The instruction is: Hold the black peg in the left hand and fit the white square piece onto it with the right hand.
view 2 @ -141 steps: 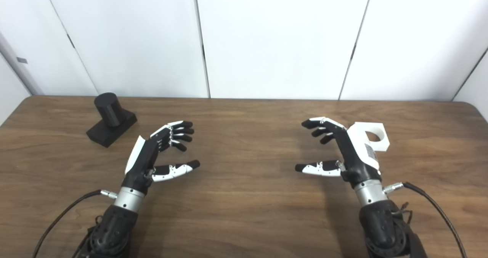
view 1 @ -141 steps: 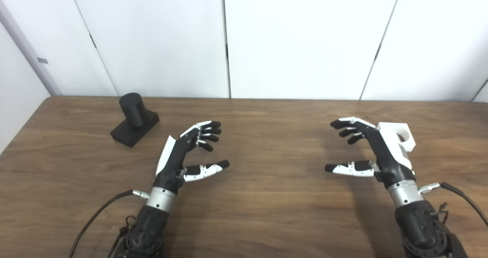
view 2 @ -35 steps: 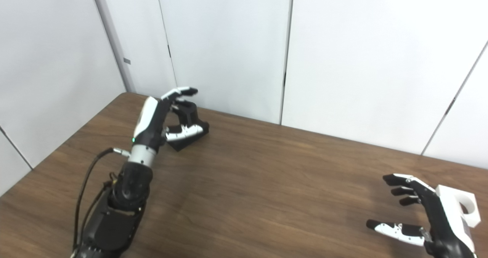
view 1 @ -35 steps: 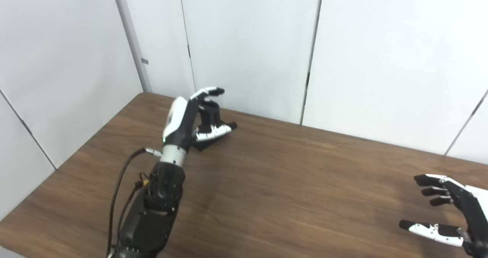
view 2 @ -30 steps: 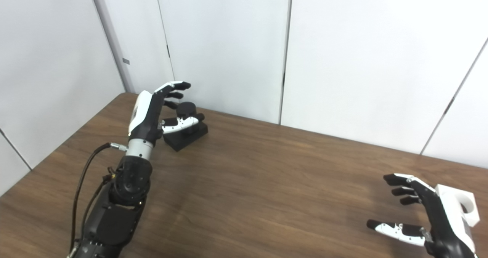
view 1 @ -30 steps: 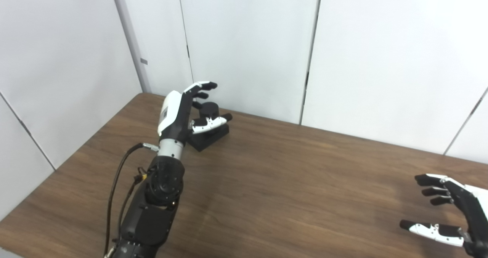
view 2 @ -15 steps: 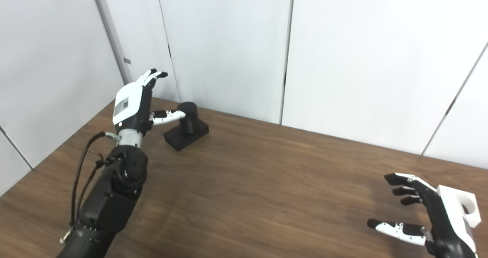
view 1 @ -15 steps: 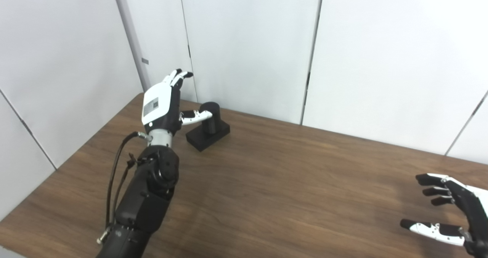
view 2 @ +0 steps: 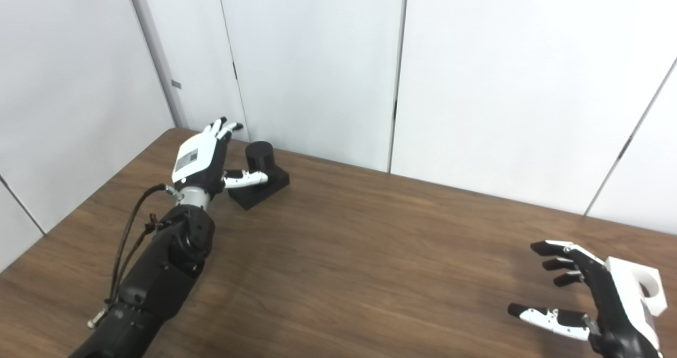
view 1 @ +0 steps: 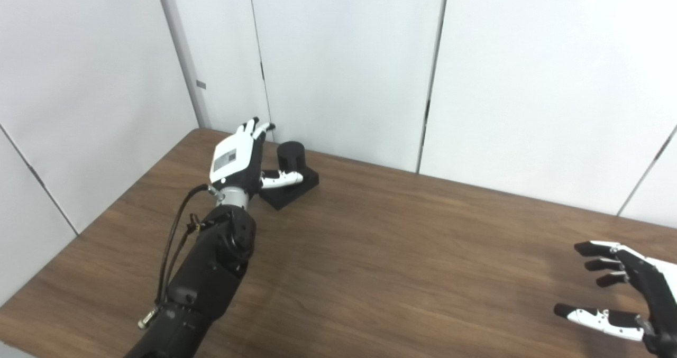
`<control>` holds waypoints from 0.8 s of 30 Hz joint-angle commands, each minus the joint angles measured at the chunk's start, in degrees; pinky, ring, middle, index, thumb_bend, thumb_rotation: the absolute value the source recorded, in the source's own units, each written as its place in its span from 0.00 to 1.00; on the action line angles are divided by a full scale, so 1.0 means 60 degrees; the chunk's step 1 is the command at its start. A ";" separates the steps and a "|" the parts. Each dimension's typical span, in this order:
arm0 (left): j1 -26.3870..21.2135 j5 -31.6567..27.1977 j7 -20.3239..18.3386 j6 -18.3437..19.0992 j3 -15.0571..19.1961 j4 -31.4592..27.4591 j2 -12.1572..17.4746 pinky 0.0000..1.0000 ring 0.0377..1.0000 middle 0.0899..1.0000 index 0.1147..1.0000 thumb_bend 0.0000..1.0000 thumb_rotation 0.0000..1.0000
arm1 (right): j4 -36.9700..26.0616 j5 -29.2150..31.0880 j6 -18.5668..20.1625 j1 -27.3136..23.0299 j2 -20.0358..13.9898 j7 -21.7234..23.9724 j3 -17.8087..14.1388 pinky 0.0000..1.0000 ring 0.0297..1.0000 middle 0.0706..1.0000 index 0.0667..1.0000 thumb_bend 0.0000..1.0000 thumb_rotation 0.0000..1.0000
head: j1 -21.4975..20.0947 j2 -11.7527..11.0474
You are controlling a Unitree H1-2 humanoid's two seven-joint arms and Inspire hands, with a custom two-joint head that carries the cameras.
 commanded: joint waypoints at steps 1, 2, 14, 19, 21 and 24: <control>-0.0602 0.0299 0.0155 0.0106 -0.0096 0.0034 0.0331 0.81 0.99 1.00 0.86 1.00 0.59 | -0.0350 0.0012 -0.0116 -0.0292 -0.0070 -0.0030 -0.0052 0.54 0.65 0.69 0.65 0.73 0.00 | 0.0002 0.0010; -0.0652 0.0315 0.0092 0.0195 -0.0174 0.0159 0.0359 0.81 1.00 1.00 0.86 1.00 0.61 | -0.0369 0.0015 -0.0105 -0.0284 -0.0068 -0.0024 -0.0053 0.54 0.65 0.69 0.65 0.73 0.00 | -0.0019 0.0021; -0.1035 0.0625 -0.0032 0.0651 -0.1014 0.1182 0.0672 0.82 1.00 1.00 0.89 1.00 0.72 | -0.0476 -0.0013 -0.0074 -0.0228 -0.0102 -0.0018 -0.0100 0.55 0.65 0.70 0.65 0.73 0.00 | -0.0051 0.0087; -0.1014 0.0687 -0.0109 0.0873 -0.1145 0.1262 0.0691 0.82 1.00 1.00 0.89 1.00 0.72 | -0.0556 0.0017 0.0021 -0.0210 -0.0102 0.0053 -0.0112 0.56 0.66 0.70 0.65 0.72 0.00 | -0.0056 0.0123; -0.1012 0.0705 -0.0217 0.0962 -0.1220 0.1286 0.0704 0.82 1.00 1.00 0.89 1.00 0.70 | -0.0565 0.0023 0.0020 -0.0204 -0.0120 0.0080 -0.0125 0.56 0.66 0.70 0.65 0.72 0.00 | -0.0054 0.0144; -0.1040 0.0940 -0.0540 0.1076 -0.1481 0.1378 0.0802 0.84 1.00 1.00 0.89 1.00 0.69 | -0.0603 0.0022 0.0056 -0.0192 -0.0124 0.0119 -0.0145 0.56 0.66 0.70 0.65 0.72 0.00 | -0.0051 0.0175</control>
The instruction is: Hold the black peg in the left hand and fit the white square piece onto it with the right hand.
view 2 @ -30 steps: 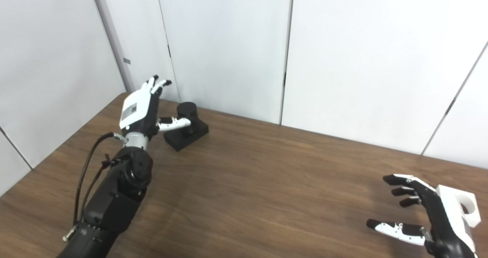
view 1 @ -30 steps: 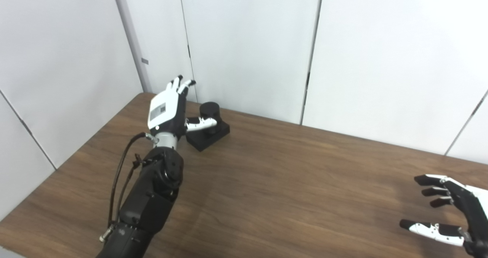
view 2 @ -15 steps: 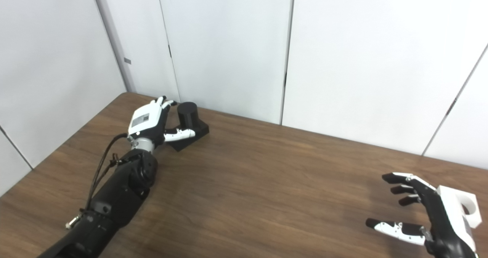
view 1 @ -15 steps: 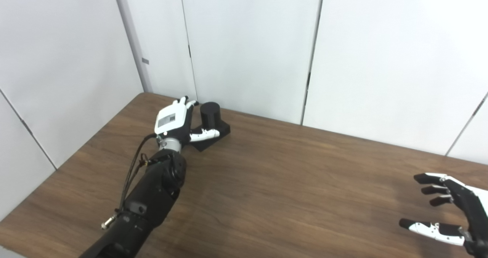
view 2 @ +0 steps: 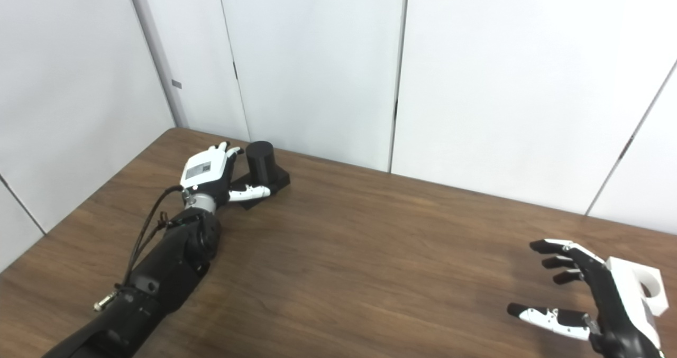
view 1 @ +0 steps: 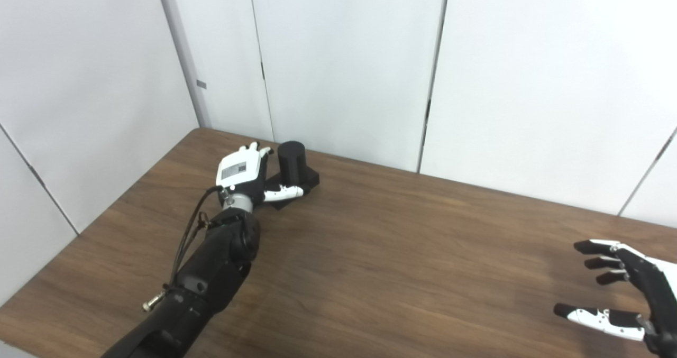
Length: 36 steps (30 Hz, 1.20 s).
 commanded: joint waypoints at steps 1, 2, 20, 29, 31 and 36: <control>-0.0570 0.0433 -0.0081 0.0068 -0.0088 0.0023 0.0392 0.84 1.00 1.00 0.89 1.00 0.68 | -0.0436 0.0054 -0.0034 -0.0213 -0.0121 -0.0035 -0.0134 0.56 0.66 0.70 0.65 0.72 0.00 | 0.0008 0.0028; -0.0591 0.0544 -0.0170 0.0075 -0.0197 0.0110 0.0423 0.84 1.00 1.00 0.89 1.00 0.68 | -0.0439 0.0082 -0.0081 -0.0205 -0.0130 -0.0024 -0.0138 0.56 0.66 0.71 0.65 0.72 0.00 | -0.0002 0.0041; -0.0772 0.0516 -0.0531 0.0077 -0.0335 0.1024 0.0271 0.86 1.00 1.00 0.86 1.00 0.61 | -0.0593 0.0288 -0.0071 -0.0103 -0.0148 0.0105 -0.0317 0.56 0.65 0.71 0.65 0.71 0.00 | 0.0002 0.0205; -0.0798 0.0282 -0.0592 0.0036 -0.0494 0.1249 0.0322 0.86 1.00 1.00 0.81 0.96 0.60 | -0.0597 0.0349 -0.0089 -0.0081 -0.0132 0.0102 -0.0384 0.54 0.65 0.71 0.64 0.69 0.00 | 0.0004 0.0261; -0.0804 0.0206 -0.0961 0.0007 -0.0612 0.1213 0.0408 0.87 1.00 0.99 0.72 0.90 0.59 | -0.0602 0.0361 -0.0103 -0.0078 -0.0144 0.0100 -0.0386 0.54 0.65 0.71 0.64 0.69 0.00 | 0.0004 0.0261; -0.0758 -0.0445 -0.1457 -0.0476 -0.0553 0.1110 0.0522 0.87 0.99 0.95 0.62 0.81 0.49 | -0.0592 0.0419 -0.0059 -0.0096 -0.0127 0.0094 -0.0405 0.56 0.66 0.72 0.64 0.67 0.00 | 0.0020 0.0287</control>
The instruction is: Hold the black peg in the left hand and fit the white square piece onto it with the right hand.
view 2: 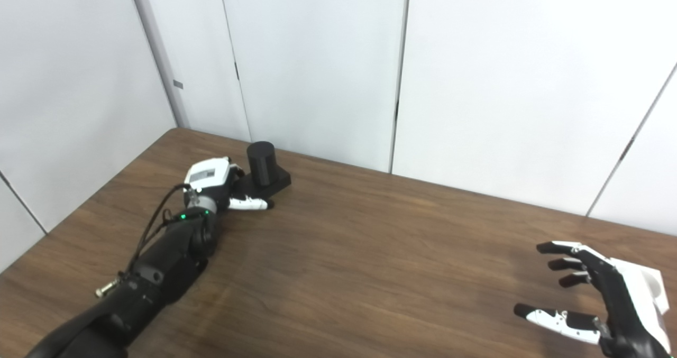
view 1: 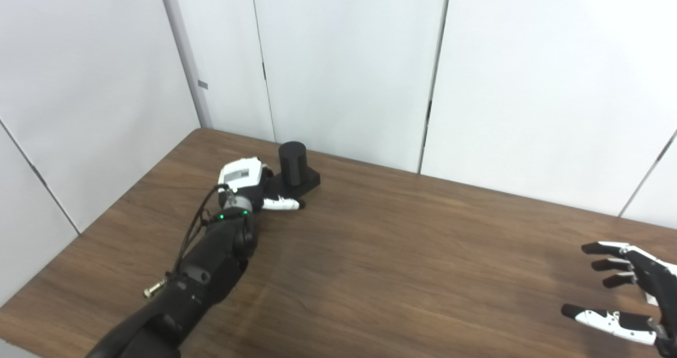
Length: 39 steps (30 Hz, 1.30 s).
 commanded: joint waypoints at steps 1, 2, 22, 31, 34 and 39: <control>-0.0054 -0.0319 -0.0474 -0.0395 -0.0115 -0.0160 0.0174 0.84 0.98 0.93 0.61 0.79 0.48 | -0.0353 0.0057 -0.0100 -0.0234 -0.0116 -0.0082 -0.0122 0.56 0.65 0.72 0.63 0.67 0.00 | 0.0006 0.0009; -0.0044 -0.0376 -0.0552 -0.0500 -0.0177 -0.0215 0.0227 0.79 0.96 0.91 0.60 0.78 0.46 | -0.0350 0.0047 -0.0090 -0.0242 -0.0111 -0.0083 -0.0114 0.56 0.65 0.72 0.63 0.67 0.00 | 0.0014 0.0006; 0.0269 -0.1186 -0.1844 -0.2060 -0.1059 -0.1278 0.0365 0.71 0.88 0.85 0.42 0.52 0.07 | -0.0199 -0.0059 -0.0251 -0.0305 -0.0104 -0.0158 -0.0056 0.54 0.65 0.72 0.63 0.64 0.00 | -0.0176 0.0124; 0.0517 -0.1245 -0.2145 -0.3318 -0.1564 -0.1892 0.0365 0.76 0.90 0.85 0.43 0.52 0.06 | -0.0023 -0.0111 -0.0413 -0.0340 -0.0034 -0.0281 -0.0022 0.53 0.63 0.71 0.63 0.65 0.00 | -0.0518 0.0213; 0.0627 -0.1061 -0.2163 -0.3714 -0.1876 -0.2205 0.0279 0.76 0.90 0.85 0.43 0.52 0.07 | 0.0051 -0.0207 -0.0409 -0.0340 -0.0031 -0.0311 0.0016 0.55 0.64 0.71 0.64 0.64 0.00 | -0.0780 0.0242; 0.0830 -0.0890 -0.2112 -0.4551 -0.2365 -0.2342 0.0116 0.78 0.87 0.85 0.43 0.52 0.07 | 0.0333 -0.0315 -0.0755 -0.0353 -0.0028 -0.0498 0.0059 0.55 0.64 0.70 0.63 0.66 0.00 | -0.1190 0.0324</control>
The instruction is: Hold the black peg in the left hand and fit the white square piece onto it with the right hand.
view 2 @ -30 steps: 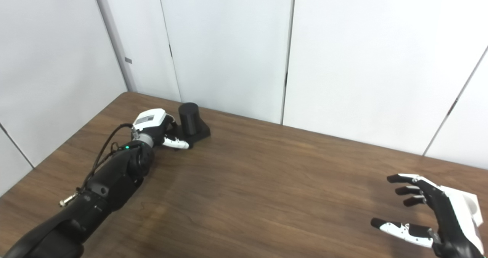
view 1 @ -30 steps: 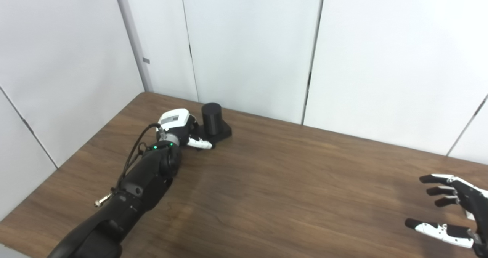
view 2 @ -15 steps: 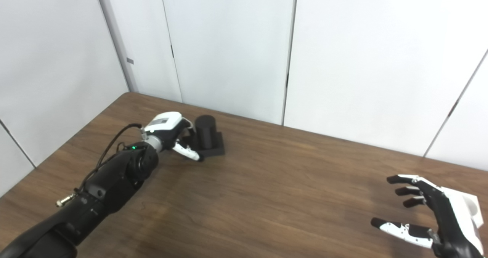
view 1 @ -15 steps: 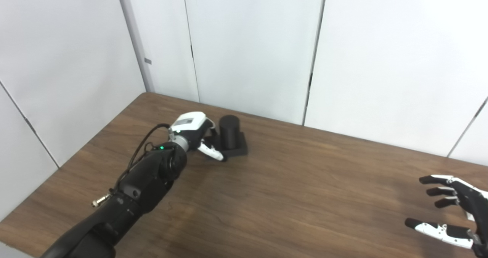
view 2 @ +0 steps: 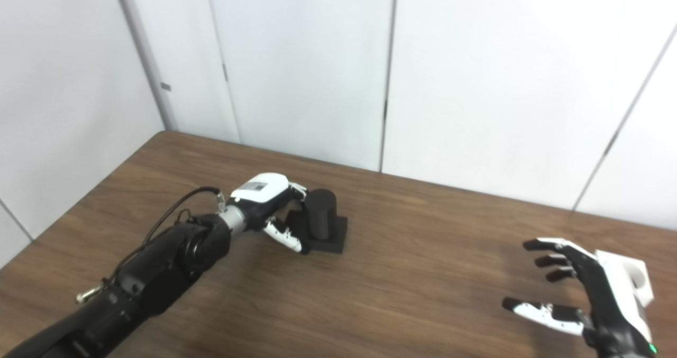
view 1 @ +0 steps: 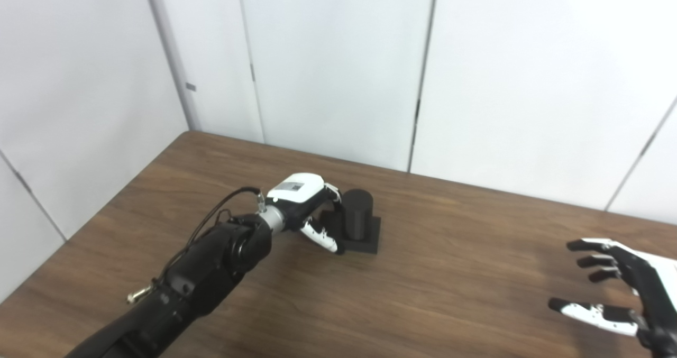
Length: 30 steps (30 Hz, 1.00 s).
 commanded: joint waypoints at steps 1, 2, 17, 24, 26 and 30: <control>0.0399 0.0186 -0.0418 -0.0582 -0.0564 -0.0046 -0.0311 0.79 0.87 0.85 0.43 0.52 0.07 | 0.0031 -0.0073 -0.0670 -0.0347 -0.0080 -0.0350 -0.0012 0.54 0.64 0.70 0.63 0.66 0.00 | -0.0128 0.0056; 0.0454 0.0187 -0.0387 -0.0652 -0.0599 -0.0078 -0.0371 0.78 0.87 0.84 0.43 0.52 0.07 | 0.0111 -0.0102 -0.0777 -0.0354 -0.0089 -0.0408 -0.0004 0.54 0.64 0.70 0.63 0.66 0.00 | -0.0201 0.0091; 0.0610 0.0775 -0.0169 -0.1344 -0.1494 -0.0304 -0.0976 0.75 0.91 0.88 0.43 0.52 0.07 | 0.0653 -0.0383 -0.1287 -0.0471 0.0054 -0.0794 0.0162 0.55 0.63 0.70 0.63 0.65 0.00 | -0.1419 0.0468; 0.0539 0.1347 -0.0259 -0.1408 -0.2084 -0.0085 -0.1177 0.74 0.90 0.86 0.43 0.52 0.08 | 0.0658 -0.0461 -0.1262 -0.0480 0.0081 -0.0868 0.0243 0.54 0.64 0.71 0.63 0.64 0.00 | -0.1910 0.0564; 0.0474 0.1579 -0.0333 -0.1343 -0.2278 -0.0010 -0.1218 0.75 0.90 0.86 0.43 0.52 0.08 | 0.0601 -0.0476 -0.1165 -0.0473 0.0107 -0.0857 0.0239 0.55 0.64 0.71 0.63 0.64 0.00 | -0.2067 0.0571; 0.0395 0.1876 -0.0373 -0.1273 -0.2572 0.0081 -0.1261 0.76 0.89 0.85 0.43 0.52 0.08 | 0.0585 -0.0506 -0.1213 -0.0472 0.0119 -0.0888 0.0241 0.55 0.64 0.71 0.64 0.63 0.00 | -0.2360 0.0569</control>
